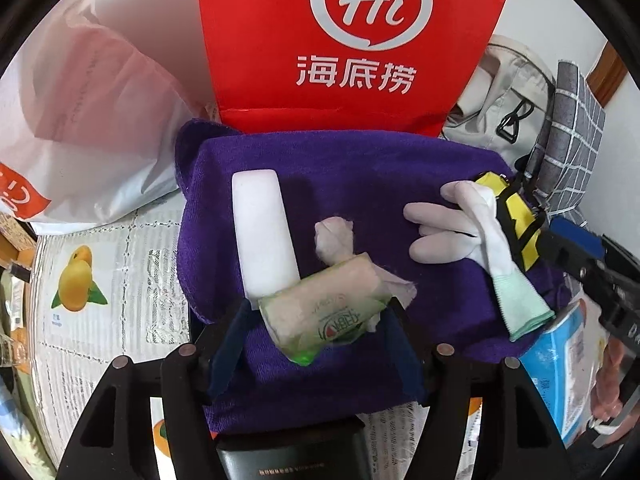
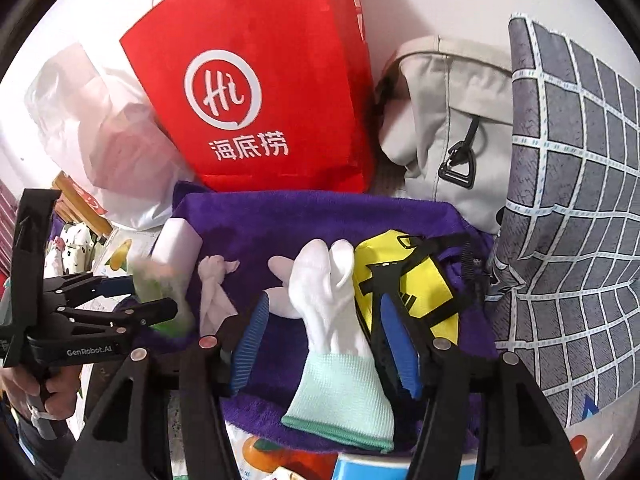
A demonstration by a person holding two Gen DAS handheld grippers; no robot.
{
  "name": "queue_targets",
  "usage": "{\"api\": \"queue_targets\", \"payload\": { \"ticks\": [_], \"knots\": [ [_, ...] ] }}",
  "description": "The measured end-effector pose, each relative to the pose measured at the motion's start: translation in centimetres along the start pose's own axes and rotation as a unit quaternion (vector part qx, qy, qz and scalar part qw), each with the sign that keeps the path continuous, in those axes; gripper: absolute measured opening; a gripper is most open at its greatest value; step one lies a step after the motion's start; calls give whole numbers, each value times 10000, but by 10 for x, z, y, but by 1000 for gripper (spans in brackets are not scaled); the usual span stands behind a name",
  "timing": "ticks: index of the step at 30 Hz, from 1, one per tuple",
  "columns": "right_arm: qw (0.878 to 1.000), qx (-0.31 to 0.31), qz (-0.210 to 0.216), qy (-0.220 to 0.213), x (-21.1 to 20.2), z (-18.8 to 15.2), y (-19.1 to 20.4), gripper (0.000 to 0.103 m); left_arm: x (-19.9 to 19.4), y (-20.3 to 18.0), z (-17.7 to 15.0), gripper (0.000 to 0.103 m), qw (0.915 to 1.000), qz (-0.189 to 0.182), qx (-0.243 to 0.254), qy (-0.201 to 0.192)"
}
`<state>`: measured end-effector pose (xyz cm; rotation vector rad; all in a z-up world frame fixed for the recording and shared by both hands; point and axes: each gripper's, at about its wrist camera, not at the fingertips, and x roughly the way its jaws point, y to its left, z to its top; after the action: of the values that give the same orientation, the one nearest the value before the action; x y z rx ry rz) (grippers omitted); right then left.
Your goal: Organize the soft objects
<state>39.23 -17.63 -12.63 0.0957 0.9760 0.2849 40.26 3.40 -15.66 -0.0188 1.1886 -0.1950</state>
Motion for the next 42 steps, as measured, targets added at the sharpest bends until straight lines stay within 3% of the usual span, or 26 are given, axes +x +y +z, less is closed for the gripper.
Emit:
{"api": "queue_targets", "payload": {
  "ticks": [6, 14, 18, 23, 25, 35, 41, 42],
  "knots": [
    [9996, -260, -59, -91, -20, -17, 18, 58, -24, -2, -9, 66, 9999, -35, -91, -134],
    [9980, -558, -199, -226, -57, -77, 42, 57, -61, 8, -44, 67, 9984, -152, -391, -381],
    [9961, -831, -261, -127, -63, -115, 56, 48, -77, 7, -64, 67, 9979, -237, -381, -460],
    [9912, -1239, -431, 164, -53, -152, 73, 45, -85, 7, -86, 67, 9979, -176, -360, -500],
    [9890, -1371, -442, 336, -42, -163, 81, 37, -84, 9, -93, 67, 9979, -209, -403, -465],
    [9689, -2061, -1194, 665, -6, -177, 107, 35, -84, 24, -111, 67, 9969, -301, -553, -466],
    [9754, -1801, -972, 817, -7, -172, 97, 29, -93, 32, -119, 67, 9964, -332, -574, -536],
    [9771, -1751, -882, 832, -7, -172, 96, 24, -95, 33, -120, 67, 9962, -337, -581, -553]
  ]
}}
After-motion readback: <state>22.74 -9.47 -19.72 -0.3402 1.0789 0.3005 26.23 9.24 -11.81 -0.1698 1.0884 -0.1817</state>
